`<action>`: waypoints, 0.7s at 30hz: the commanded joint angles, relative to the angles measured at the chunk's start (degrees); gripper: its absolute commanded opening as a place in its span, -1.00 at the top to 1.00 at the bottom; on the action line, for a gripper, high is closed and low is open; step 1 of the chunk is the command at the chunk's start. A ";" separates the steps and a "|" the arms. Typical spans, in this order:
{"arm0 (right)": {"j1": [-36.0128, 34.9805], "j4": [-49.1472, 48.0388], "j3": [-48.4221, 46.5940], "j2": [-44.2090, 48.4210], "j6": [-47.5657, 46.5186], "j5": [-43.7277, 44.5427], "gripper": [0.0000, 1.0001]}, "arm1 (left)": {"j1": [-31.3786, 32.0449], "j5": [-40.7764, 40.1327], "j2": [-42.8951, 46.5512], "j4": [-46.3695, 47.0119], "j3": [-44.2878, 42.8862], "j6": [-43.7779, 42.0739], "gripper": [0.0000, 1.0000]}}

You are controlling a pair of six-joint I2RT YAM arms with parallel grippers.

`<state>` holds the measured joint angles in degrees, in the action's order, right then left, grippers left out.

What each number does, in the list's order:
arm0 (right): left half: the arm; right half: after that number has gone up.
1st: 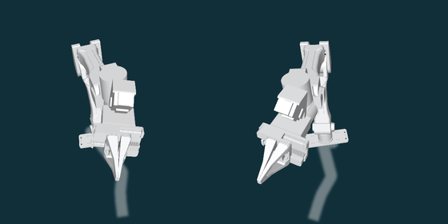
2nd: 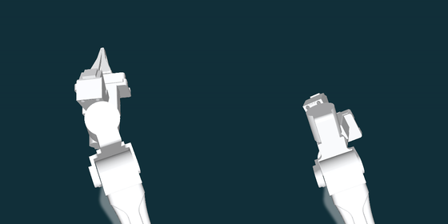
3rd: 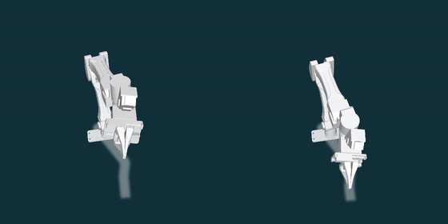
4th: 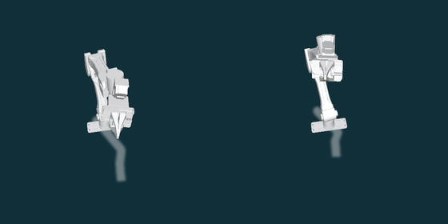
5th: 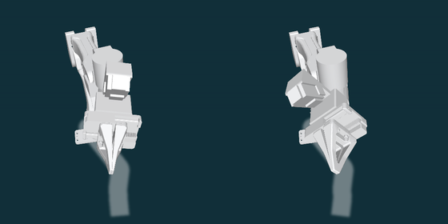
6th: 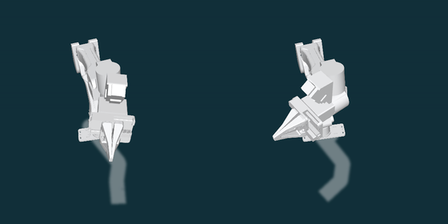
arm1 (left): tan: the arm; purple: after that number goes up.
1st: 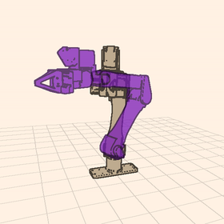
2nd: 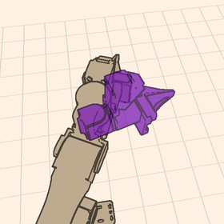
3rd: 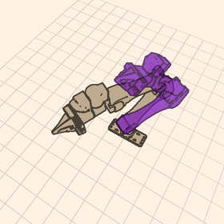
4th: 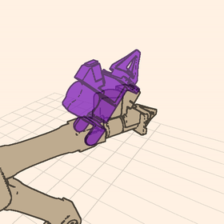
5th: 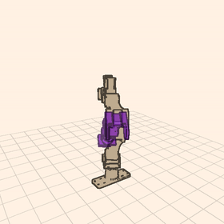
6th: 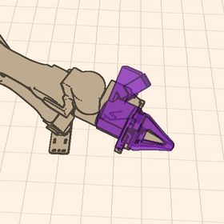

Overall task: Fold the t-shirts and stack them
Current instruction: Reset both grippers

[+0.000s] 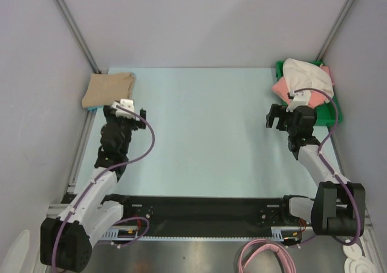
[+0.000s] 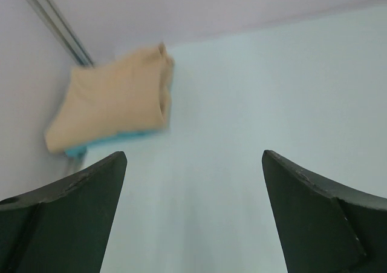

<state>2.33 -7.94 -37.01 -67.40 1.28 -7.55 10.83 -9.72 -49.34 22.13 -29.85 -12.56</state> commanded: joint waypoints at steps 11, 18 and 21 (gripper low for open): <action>4.26 -17.26 10.64 -1.60 -3.30 5.89 -0.99 | -3.97 9.26 -20.16 48.87 25.63 5.00 -1.00; 4.35 -27.81 16.71 -1.69 -1.55 1.58 -0.99 | -5.47 9.01 -26.69 52.68 23.69 6.05 -1.00; 2.96 -35.19 19.52 -2.47 -1.54 -0.36 -1.00 | -5.47 7.88 -27.38 51.26 22.56 6.66 -1.00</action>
<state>6.39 -30.57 -19.25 -69.87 -0.97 -5.30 5.80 -2.57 -76.71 67.66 -5.69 -8.14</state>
